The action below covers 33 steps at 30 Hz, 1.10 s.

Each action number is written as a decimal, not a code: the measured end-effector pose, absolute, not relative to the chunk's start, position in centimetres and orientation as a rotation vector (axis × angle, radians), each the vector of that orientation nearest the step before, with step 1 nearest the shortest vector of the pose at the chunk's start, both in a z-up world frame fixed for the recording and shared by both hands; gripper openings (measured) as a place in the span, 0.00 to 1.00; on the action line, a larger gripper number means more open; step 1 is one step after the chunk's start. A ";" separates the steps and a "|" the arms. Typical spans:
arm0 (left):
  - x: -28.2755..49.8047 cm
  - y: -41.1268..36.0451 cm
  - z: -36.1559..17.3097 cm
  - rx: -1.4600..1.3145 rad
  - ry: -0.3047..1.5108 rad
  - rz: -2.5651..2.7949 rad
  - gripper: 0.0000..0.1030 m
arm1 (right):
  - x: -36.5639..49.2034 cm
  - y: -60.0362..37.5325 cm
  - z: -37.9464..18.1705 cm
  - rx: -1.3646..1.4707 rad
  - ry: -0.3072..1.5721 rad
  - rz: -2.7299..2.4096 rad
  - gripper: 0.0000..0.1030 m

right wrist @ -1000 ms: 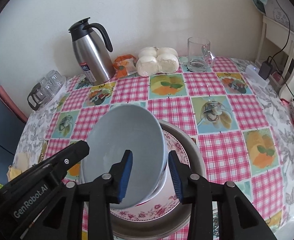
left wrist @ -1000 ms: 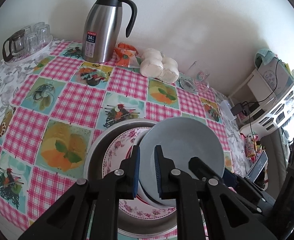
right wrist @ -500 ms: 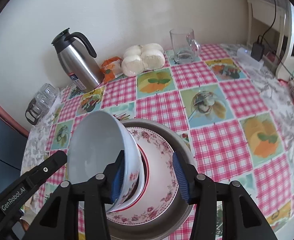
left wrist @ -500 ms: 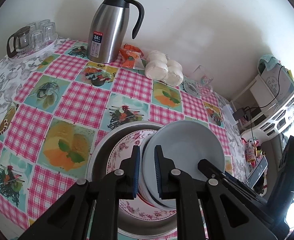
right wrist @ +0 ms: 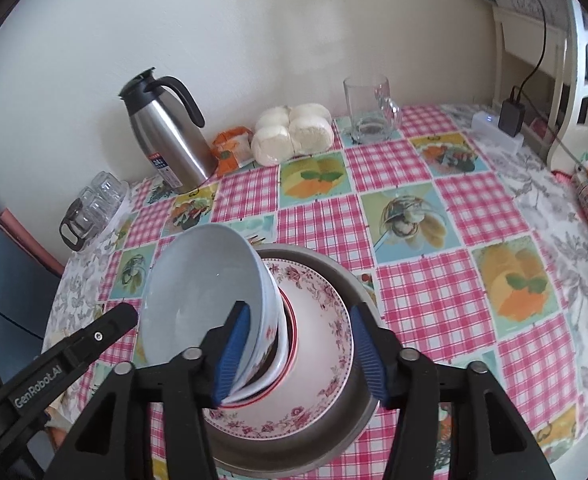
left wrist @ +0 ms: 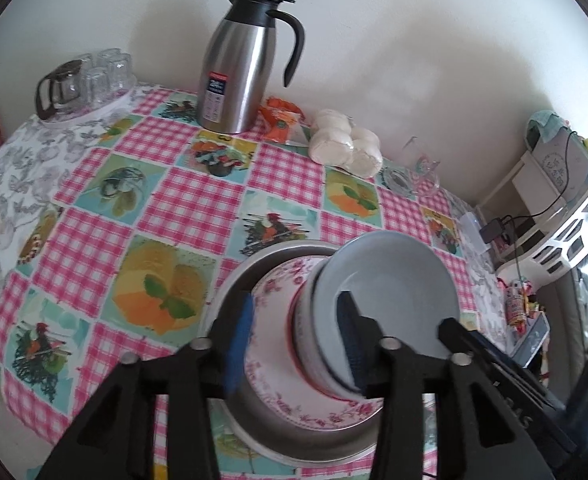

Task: Organize plates and bowls

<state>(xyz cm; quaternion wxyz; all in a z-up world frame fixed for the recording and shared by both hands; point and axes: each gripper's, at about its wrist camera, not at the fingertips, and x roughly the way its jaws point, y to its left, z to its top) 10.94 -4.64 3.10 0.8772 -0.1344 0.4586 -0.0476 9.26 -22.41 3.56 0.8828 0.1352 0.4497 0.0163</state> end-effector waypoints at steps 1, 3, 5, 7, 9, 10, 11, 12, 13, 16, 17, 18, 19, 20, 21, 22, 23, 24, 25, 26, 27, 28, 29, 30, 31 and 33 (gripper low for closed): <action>10.7 -4.5 3.0 -0.276 0.956 -0.091 0.52 | 9.0 -22.3 3.7 0.272 0.931 0.033 0.57; 10.3 -4.1 2.7 -0.268 0.958 -0.068 0.66 | 8.4 -22.3 3.8 0.255 0.925 0.033 0.59; 9.9 -3.8 2.4 -0.256 0.963 -0.050 0.74 | 7.7 -22.4 3.8 0.249 0.919 0.028 0.64; 9.4 -3.4 1.9 -0.234 0.969 -0.028 0.76 | 7.0 -22.5 3.7 0.246 0.915 0.025 0.71; 8.9 -3.1 1.5 -0.211 0.973 -0.010 0.81 | 6.5 -22.6 3.5 0.238 0.913 0.021 0.76; 8.7 -3.0 1.3 -0.201 0.972 -0.004 0.82 | 6.2 -22.7 3.4 0.236 0.913 0.018 0.77; 8.5 -3.0 1.2 -0.194 0.971 -0.001 0.83 | 6.0 -22.8 3.3 0.232 0.915 0.014 0.78; 8.3 -2.9 1.0 -0.186 0.971 0.003 0.83 | 5.8 -22.9 3.1 0.228 0.917 0.011 0.80; 8.0 -2.7 0.8 -0.177 0.972 0.010 0.84 | 5.6 -23.0 3.0 0.223 0.919 0.006 0.81; 7.5 -2.5 0.3 -0.154 0.973 0.023 0.91 | 5.0 -23.1 2.6 0.216 0.921 0.005 0.84; 7.4 -2.5 0.2 -0.144 0.980 0.027 0.92 | 4.9 -23.1 2.4 0.209 0.925 0.002 0.85; 7.3 -2.5 -0.1 -0.132 0.987 0.031 0.92 | 4.8 -23.2 2.2 0.200 0.930 -0.003 0.86; 7.2 -2.5 -0.2 -0.125 0.992 0.032 0.92 | 4.7 -23.2 2.0 0.189 0.937 -0.011 0.87; 7.1 -2.5 -0.3 -0.121 0.995 0.033 0.92 | 4.7 -23.3 1.7 0.176 0.945 -0.020 0.89; 7.0 -2.6 -0.5 -0.110 1.002 0.035 0.92 | 4.7 -23.3 1.4 0.165 0.952 -0.030 0.93; 6.9 -2.6 -0.7 -0.099 1.006 0.037 0.92 | 4.6 -23.4 1.2 0.158 0.957 -0.038 0.95; 6.9 -2.7 -0.8 -0.089 1.011 0.040 0.92 | 4.6 -23.5 1.0 0.150 0.964 -0.045 0.96; 6.8 -2.7 -0.9 -0.086 1.015 0.042 0.92 | 4.5 -23.7 0.7 0.146 0.970 -0.047 0.96; 6.8 -2.7 -0.9 -0.085 1.018 0.043 0.92 | 4.4 -23.7 0.5 0.145 0.975 -0.048 0.96; 6.7 -2.7 -0.9 -0.087 1.016 0.044 0.92 | 4.4 -23.8 0.3 0.142 0.986 -0.049 0.96; 6.7 -2.6 -0.8 -0.090 1.012 0.045 0.92 | 4.3 -23.9 0.0 0.136 0.998 -0.052 0.96; 6.6 -2.5 -0.8 -0.093 1.013 0.047 0.92 | 4.3 -23.9 -0.2 0.131 1.007 -0.054 0.96; 6.6 -2.5 -0.8 -0.093 1.019 0.047 0.92 | 4.2 -23.9 -0.5 0.122 1.017 -0.057 0.97; 6.6 -2.5 -0.9 -0.093 1.026 0.046 0.92 | 4.2 -23.8 -0.7 0.114 1.025 -0.057 1.00; 6.7 -2.5 -1.0 -0.092 1.039 0.047 0.92 | 4.1 -23.8 -0.8 0.108 1.028 -0.056 1.00; 6.6 -2.5 -1.1 -0.084 1.054 0.055 0.92 | 4.0 -23.8 -0.8 0.104 1.030 -0.051 1.00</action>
